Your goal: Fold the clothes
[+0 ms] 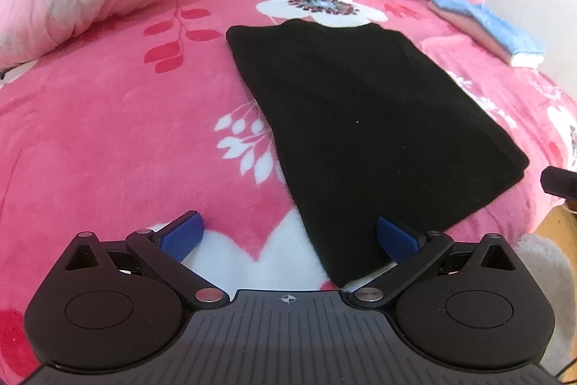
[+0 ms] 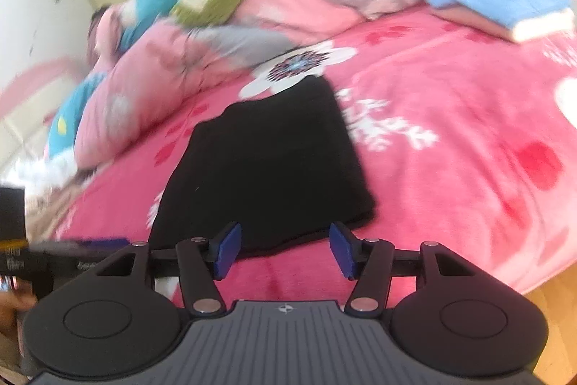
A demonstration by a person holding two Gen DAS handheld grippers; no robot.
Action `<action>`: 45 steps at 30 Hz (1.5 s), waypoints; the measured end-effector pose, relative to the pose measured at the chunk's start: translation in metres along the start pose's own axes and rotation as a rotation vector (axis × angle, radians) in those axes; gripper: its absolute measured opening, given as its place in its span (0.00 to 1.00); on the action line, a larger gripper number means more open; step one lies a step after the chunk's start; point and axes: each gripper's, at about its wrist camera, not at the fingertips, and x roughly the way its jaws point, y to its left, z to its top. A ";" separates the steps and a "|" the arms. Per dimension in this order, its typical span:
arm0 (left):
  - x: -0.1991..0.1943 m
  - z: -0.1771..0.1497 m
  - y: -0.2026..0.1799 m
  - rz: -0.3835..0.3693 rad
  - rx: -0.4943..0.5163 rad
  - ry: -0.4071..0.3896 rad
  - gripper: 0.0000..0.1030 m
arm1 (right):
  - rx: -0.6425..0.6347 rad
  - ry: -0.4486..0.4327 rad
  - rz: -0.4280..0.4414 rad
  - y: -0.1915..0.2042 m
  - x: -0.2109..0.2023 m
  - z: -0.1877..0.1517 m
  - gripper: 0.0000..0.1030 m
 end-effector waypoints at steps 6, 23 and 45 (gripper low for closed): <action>-0.015 -0.005 0.016 -0.072 -0.043 -0.042 1.00 | 0.121 -0.025 0.030 -0.038 -0.003 -0.002 0.56; 0.064 0.084 0.074 -0.175 -0.319 -0.102 0.64 | 0.132 0.124 0.160 -0.072 0.135 0.101 0.56; 0.118 0.120 0.091 -0.224 -0.355 -0.165 0.40 | 0.117 0.232 0.273 -0.064 0.239 0.170 0.54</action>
